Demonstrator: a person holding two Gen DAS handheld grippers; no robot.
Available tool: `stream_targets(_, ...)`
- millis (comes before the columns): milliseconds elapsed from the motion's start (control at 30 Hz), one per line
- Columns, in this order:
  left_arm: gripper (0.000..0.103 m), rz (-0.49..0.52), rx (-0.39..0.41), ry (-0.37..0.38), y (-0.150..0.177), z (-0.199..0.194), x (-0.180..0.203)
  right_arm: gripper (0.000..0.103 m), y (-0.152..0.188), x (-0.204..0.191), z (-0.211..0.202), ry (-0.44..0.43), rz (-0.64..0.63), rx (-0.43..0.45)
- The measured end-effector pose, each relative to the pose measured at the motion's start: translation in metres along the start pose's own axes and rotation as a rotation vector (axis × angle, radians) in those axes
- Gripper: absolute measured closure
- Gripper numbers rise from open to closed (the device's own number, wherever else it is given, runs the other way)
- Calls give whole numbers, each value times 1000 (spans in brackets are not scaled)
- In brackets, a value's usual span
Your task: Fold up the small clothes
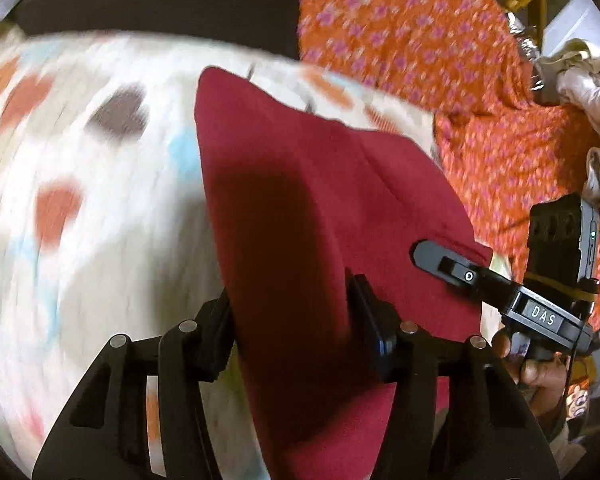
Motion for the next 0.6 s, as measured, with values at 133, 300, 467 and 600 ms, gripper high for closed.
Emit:
stream_targets(133,50,-14,-33,-90,45,-2,-12,60,55,-3,9,85,-37,-104)
stream_targets(300,50,13,122,-155,39,-34,-10,58,59,-13,-26,223,-122,-53)
stream_targets(467,50,1,172,-208,26,-35,-13,69,40,-61,-38,250,-322,19)
stream_targets(600,50,27,182,-278,17,-21,-14,83,32,-52,-6,312,-352,-29)
Point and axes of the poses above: each gripper's, at about its wrist camera, not at the fingertips, and z roughly the way its jaws point, x to its right, y to its underside, the point moved 9 cm from there along z, roughly the way its jaws point, and after that the axes turned 8 degrees about -y, right-handed, at the moved point
